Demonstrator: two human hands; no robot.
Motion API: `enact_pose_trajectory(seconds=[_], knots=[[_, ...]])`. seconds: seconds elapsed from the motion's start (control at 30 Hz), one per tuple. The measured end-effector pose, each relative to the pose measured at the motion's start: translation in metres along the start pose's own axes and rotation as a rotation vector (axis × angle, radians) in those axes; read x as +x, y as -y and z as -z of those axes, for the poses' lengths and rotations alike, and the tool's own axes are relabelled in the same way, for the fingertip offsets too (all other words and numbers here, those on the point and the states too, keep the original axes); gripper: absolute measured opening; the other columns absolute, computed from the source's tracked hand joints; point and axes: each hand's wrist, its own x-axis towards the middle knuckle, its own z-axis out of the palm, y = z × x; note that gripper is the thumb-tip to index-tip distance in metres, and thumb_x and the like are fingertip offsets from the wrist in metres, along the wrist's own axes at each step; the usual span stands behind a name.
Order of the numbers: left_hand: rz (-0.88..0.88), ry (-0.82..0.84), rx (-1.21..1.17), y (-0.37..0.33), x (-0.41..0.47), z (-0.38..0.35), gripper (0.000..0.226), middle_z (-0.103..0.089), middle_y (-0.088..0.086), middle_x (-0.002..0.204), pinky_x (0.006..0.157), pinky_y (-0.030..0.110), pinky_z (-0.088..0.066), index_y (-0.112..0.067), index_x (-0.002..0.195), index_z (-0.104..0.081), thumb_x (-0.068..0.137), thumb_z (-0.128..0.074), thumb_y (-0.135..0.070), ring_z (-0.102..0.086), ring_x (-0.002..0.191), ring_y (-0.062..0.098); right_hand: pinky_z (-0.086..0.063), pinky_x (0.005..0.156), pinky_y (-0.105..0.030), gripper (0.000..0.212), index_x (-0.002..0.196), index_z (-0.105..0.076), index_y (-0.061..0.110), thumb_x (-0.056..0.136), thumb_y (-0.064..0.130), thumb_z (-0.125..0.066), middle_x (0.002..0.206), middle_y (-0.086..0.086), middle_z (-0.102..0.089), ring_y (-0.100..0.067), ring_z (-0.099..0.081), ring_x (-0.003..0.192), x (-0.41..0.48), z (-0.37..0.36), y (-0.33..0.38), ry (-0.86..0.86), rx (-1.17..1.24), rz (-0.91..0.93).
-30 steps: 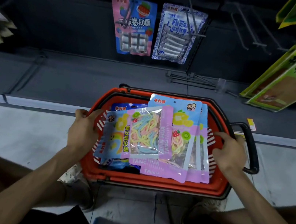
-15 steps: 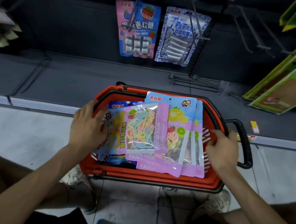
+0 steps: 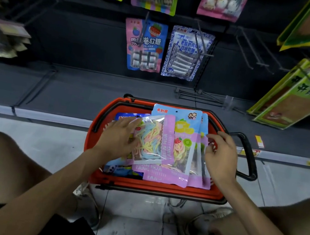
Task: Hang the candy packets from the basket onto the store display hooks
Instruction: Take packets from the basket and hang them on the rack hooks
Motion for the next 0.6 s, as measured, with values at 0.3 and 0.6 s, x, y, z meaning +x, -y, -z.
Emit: enact_pose_trajectory(seconds=[0.3,0.6], knots=[[0.092,0.258,-0.127,0.017,0.041,0.005,0.085,-0.047,0.007,0.157,0.118,0.045,-0.035,-0.030,0.164,-0.021,0.094,-0.053,-0.065,-0.040,0.147,0.029,-0.044,0.110,-0.038,0.050,0.143,-0.058,0.024,0.094,0.018,-0.064,0.137,-0.002,-0.059,-0.023,-0.054,0.129,0.031,-0.012,0.098,0.332,-0.003,0.395],[0.048,-0.017,-0.290,0.012,0.050,0.016,0.025,-0.055,-0.004,0.106,0.091,0.043,-0.051,-0.021,0.114,-0.070,0.094,-0.071,-0.036,-0.062,0.101,0.023,-0.021,0.125,-0.044,0.094,0.159,-0.038,0.028,0.081,0.069,-0.071,0.163,0.000,-0.040,-0.025,-0.019,0.158,0.064,-0.044,0.129,0.671,-0.320,0.404]])
